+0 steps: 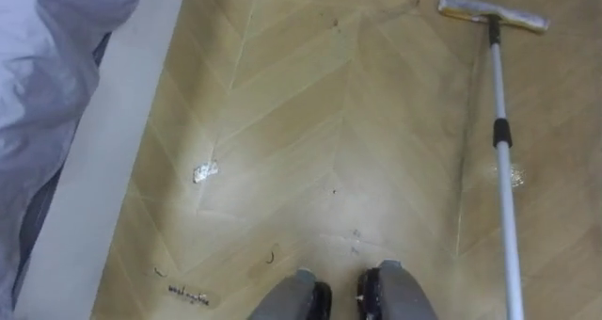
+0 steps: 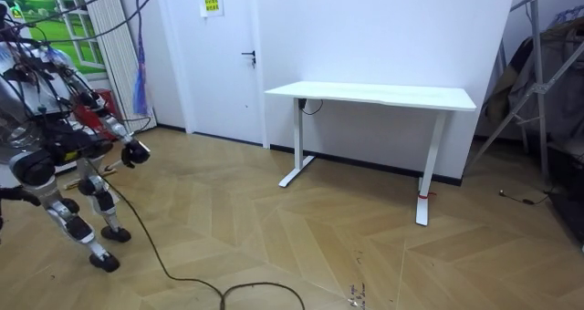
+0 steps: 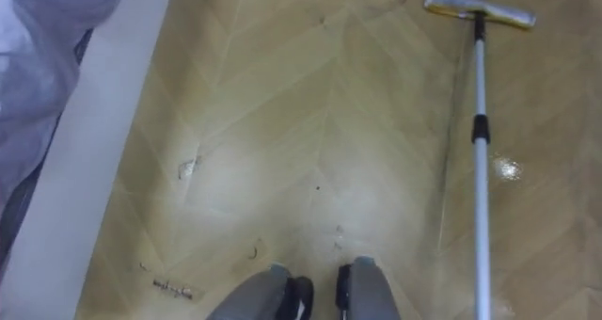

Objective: Mop floor

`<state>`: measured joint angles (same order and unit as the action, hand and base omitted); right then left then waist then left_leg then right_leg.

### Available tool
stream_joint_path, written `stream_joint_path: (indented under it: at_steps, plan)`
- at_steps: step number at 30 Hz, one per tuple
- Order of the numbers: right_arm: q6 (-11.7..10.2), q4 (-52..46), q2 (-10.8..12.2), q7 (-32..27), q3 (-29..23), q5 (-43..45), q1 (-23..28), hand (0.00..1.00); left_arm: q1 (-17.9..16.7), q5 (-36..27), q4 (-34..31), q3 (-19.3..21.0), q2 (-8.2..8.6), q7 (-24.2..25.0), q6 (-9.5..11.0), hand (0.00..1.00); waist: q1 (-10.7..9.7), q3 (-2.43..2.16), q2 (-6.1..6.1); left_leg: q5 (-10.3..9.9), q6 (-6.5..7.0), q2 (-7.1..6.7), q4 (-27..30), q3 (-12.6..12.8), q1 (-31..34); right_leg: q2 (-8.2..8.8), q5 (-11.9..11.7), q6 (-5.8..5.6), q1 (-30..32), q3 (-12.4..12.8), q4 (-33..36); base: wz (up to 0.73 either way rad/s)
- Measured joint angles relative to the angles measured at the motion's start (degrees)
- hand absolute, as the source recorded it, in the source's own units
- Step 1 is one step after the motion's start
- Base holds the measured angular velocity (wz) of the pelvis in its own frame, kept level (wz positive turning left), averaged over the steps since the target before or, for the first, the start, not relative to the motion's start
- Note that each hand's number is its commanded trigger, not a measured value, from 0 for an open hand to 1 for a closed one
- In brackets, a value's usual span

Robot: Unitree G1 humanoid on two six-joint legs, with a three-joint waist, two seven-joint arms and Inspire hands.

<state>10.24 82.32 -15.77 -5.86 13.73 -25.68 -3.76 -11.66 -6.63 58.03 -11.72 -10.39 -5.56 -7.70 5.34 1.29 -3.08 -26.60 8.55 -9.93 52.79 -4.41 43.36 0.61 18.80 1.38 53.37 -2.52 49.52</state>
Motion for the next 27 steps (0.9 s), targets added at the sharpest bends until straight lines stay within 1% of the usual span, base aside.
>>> stream_joint_path:
  at_steps: [1, 2, 3, 4, 5, 6, 7, 8, 9, 10, 11, 12, 13, 15, 16, 17, 18, 19, 20, 21, 22, 23, 24, 25, 26, 27]
  plan:
    - [0.2, 0.0, 0.2, 0.0, -0.1, 0.0, 0.1, 1.0, 0.0, 0.0, 0.3, 0.1, 0.01, 0.0, -0.2, 0.0, 0.0, -0.04, 0.04, -0.4, -0.22, 0.02, 0.0, -0.2, -0.7, 0.26, -0.4, 0.6, -0.8, -0.6, 0.0, 0.24]
    - [0.7, 0.0, 0.4, 0.0, -0.3, 0.0, -0.1, 1.0, 0.1, -0.6, 1.4, 0.3, 0.05, -0.2, -0.6, 0.0, 0.1, 0.15, 0.57, -1.2, -0.83, 0.08, 0.2, -0.2, -2.0, 0.84, -2.0, 1.41, -2.3, -1.5, 0.1, 0.19]
    - [1.2, 0.1, 0.4, -0.2, -0.3, 0.0, -0.7, 1.0, 0.1, -0.8, 2.5, 0.4, 0.11, -0.6, -0.8, 0.0, 0.0, 0.22, 1.38, -1.9, -1.82, 0.32, 0.7, 0.0, -2.9, 1.42, -1.8, 2.51, -3.2, -2.3, 1.3, 0.19]
    - [1.4, 0.2, 0.3, -0.2, -0.3, 0.0, -1.1, 1.0, 0.1, -1.0, 2.9, 0.4, 0.14, -0.8, -1.0, 0.0, 0.1, 0.08, 1.74, -2.1, -2.26, 0.58, 1.1, 0.1, -3.0, 1.36, -1.2, 2.75, -3.5, -2.6, 1.6, 0.2]
    - [1.8, 0.2, 0.0, -0.2, -0.4, 0.3, -2.9, 1.0, 0.2, -2.1, 3.1, 1.0, 0.52, -1.1, -1.4, 0.0, 0.3, 0.03, 1.99, -2.3, -2.65, 1.77, 2.1, 1.0, -3.0, 1.2, -0.5, 3.34, -4.2, -3.6, 1.5, 0.15]
    - [1.9, 0.3, -0.2, -0.3, -0.5, 0.3, -4.5, 1.0, 0.7, -2.4, 3.1, 1.6, 0.81, -1.2, -1.7, 0.0, 0.9, -0.01, 2.4, -2.2, -2.82, 3.04, 2.8, 2.3, -3.0, 0.85, -0.5, 3.43, -4.7, -4.2, 1.4, 0.14]
    - [1.9, 0.4, -0.4, -0.2, -0.7, 0.3, -5.4, 1.0, 1.1, -2.4, 3.3, 1.8, 0.97, -1.2, -1.9, 0.0, 1.3, -0.06, 2.66, -2.2, -2.96, 3.64, 2.8, 3.0, -3.3, 0.74, -0.5, 3.54, -4.9, -4.3, 1.3, 0.12]
    - [1.8, 0.9, -0.5, 0.1, -1.3, 0.4, -7.1, 1.0, 1.5, -2.4, 3.3, 2.5, 1.31, -1.2, -1.9, 0.0, 1.5, 0.05, 2.87, -2.1, -3.05, 4.45, 2.2, 3.7, -4.1, 0.7, -0.6, 3.88, -5.9, -4.9, 0.8, 0.17]
    - [1.5, 1.1, -0.5, 1.1, -1.6, 0.4, -9.3, 1.0, 2.0, -2.6, 3.5, 2.6, 1.44, -1.2, -1.9, 0.0, 1.5, 0.12, 2.79, -2.1, -3.06, 5.27, 0.6, 4.2, -5.3, 0.54, -0.8, 4.24, -7.1, -5.7, -0.6, 0.2]
    - [1.1, 1.1, -0.4, 1.5, -1.7, 0.4, -10.3, 1.0, 2.2, -2.5, 3.5, 2.6, 1.44, -1.3, -1.8, 0.0, 1.5, 0.16, 2.85, -2.1, -3.08, 5.45, -0.7, 4.2, -6.1, 0.41, -1.1, 4.38, -7.8, -5.9, -1.5, 0.16]
    - [0.7, 1.0, -0.2, 2.4, -2.3, 0.4, -12.2, 1.0, 2.6, -2.5, 3.5, 2.7, 1.45, -1.6, -1.5, 0.0, 1.4, 0.35, 3.05, -1.9, -3.27, 5.8, -3.3, 4.0, -7.9, 0.08, -1.8, 4.61, -9.4, -6.2, -3.4, 0.11]
    - [0.3, 0.9, 0.0, 3.2, -2.7, 0.4, -13.3, 1.0, 2.9, -2.5, 3.8, 2.8, 1.4, -1.8, -1.4, 0.0, 1.7, 0.42, 3.02, -1.8, -3.29, 6.37, -5.6, 4.1, -9.8, -0.34, -2.5, 4.85, -11.2, -6.6, -5.4, 0.11]
    - [0.3, 0.7, 0.1, 3.5, -2.8, 0.4, -13.5, 1.0, 3.3, -2.3, 4.4, 2.8, 1.33, -1.8, -1.4, 0.0, 1.9, 0.45, 3.04, -1.7, -3.18, 6.58, -6.8, 4.0, -11.0, -0.53, -2.7, 4.91, -12.3, -6.8, -6.2, 0.13]
    - [-0.1, 0.4, 0.4, 4.1, -3.8, 0.4, -13.2, 1.0, 4.8, -1.1, 6.2, 4.1, 1.25, -1.8, -1.6, 0.0, 2.2, 0.71, 3.42, -0.2, -3.59, 7.28, -11.0, 4.4, -15.4, -1.09, -3.7, 4.97, -17.0, -7.1, -10.1, 0.16]
    - [-0.2, 0.4, 0.5, 4.2, -3.8, 0.4, -13.0, 1.0, 4.8, -1.0, 6.2, 4.3, 1.18, -1.8, -1.6, 0.0, 2.1, 0.76, 3.49, 0.4, -3.68, 7.35, -12.2, 4.4, -16.6, -1.23, -4.1, 4.97, -18.3, -7.1, -11.2, 0.17]
    - [-0.2, 0.3, 0.5, 4.4, -3.7, 0.4, -12.3, 1.0, 5.1, -0.6, 6.1, 4.5, 1.08, -1.9, -1.6, 0.0, 1.8, 0.8, 3.49, 1.5, -3.86, 7.45, -14.8, 4.1, -19.0, -1.36, -4.8, 5.02, -20.8, -7.5, -13.9, 0.18]
    - [-0.3, 0.3, 0.5, 4.7, -3.7, 0.2, -10.9, 1.0, 5.5, -0.5, 6.0, 5.0, 0.99, -2.3, -1.5, 0.0, 1.7, 0.81, 3.52, 2.6, -4.08, 7.67, -18.0, 4.1, -21.8, -1.58, -5.9, 5.0, -23.7, -7.9, -16.8, 0.2]
    - [-0.4, 0.3, 0.6, 4.8, -3.6, 0.2, -10.1, 1.0, 5.6, -0.4, 6.0, 5.1, 0.96, -2.7, -1.5, 0.0, 1.6, 0.79, 3.52, 3.2, -4.13, 7.88, -19.5, 4.2, -23.2, -1.8, -6.3, 4.91, -25.2, -7.9, -18.4, 0.18]
    - [-0.6, 0.1, 0.8, 4.7, -3.6, -0.1, -8.2, 1.0, 5.6, 0.1, 6.1, 5.2, 0.69, -3.0, -1.1, 0.0, 1.4, 0.75, 3.57, 4.4, -4.38, 8.22, -22.9, 4.4, -26.3, -2.21, -7.3, 4.85, -28.3, -8.1, -21.6, 0.13]
    - [-0.9, -0.4, 1.3, 4.8, -3.7, -0.1, -6.0, 1.0, 5.6, 1.0, 6.0, 6.1, 0.57, -3.0, -0.7, 0.0, 1.2, 0.64, 3.59, 5.7, -4.61, 8.52, -26.7, 4.4, -29.7, -2.88, -8.5, 4.83, -31.8, -8.1, -25.2, 0.09]
    - [-1.0, -0.8, 1.5, 4.9, -3.7, -0.1, -4.7, 1.0, 5.5, 1.5, 6.1, 6.6, 0.6, -3.1, -0.6, 0.0, 1.1, 0.52, 3.54, 6.4, -4.67, 8.72, -28.6, 4.4, -31.3, -3.12, -9.2, 4.92, -33.5, -8.3, -27.2, 0.04]
    - [-1.6, -1.3, 2.0, 5.2, -3.7, -0.3, -2.4, 1.0, 5.4, 1.8, 6.1, 7.3, 0.6, -3.2, -0.4, 0.0, 0.7, 0.28, 3.42, 7.6, -4.86, 9.04, -32.1, 4.2, -34.3, -3.67, -10.5, 4.95, -36.6, -8.4, -30.4, -0.03]
    - [-2.1, -2.3, 2.6, 5.3, -3.7, -0.8, -0.1, 1.0, 5.2, 1.8, 6.1, 8.0, 0.62, -3.7, 0.0, 0.0, 0.7, 0.17, 3.44, 8.7, -5.02, 9.14, -35.4, 4.3, -37.3, -3.99, -11.2, 5.11, -39.0, -8.6, -32.7, -0.04]
    - [-2.4, -2.7, 2.9, 5.4, -3.7, -1.0, 1.1, 1.0, 5.1, 1.8, 6.1, 8.5, 0.73, -4.0, 0.3, 0.0, 0.5, 0.08, 3.39, 9.1, -5.08, 9.21, -36.4, 4.3, -38.4, -4.11, -11.3, 5.15, -40.0, -8.6, -33.4, 0.0]
    - [-2.9, -3.6, 3.6, 5.4, -3.7, -1.1, 3.1, 1.0, 4.6, 1.7, 6.0, 9.3, 0.8, -4.3, 0.8, 0.0, 0.0, -0.5, 3.39, 9.9, -5.2, 9.23, -37.8, 4.5, -40.4, -4.31, -11.5, 5.17, -41.9, -8.6, -34.8, 0.0]
    - [-3.2, -4.1, 4.3, 5.4, -3.7, -1.0, 4.6, 1.0, 4.0, 1.6, 6.1, 10.0, 0.83, -4.8, 1.1, 0.0, -0.5, -0.96, 3.55, 10.7, -5.68, 9.26, -39.2, 5.2, -42.3, -4.38, -11.5, 5.18, -43.5, -8.4, -35.7, 0.0]
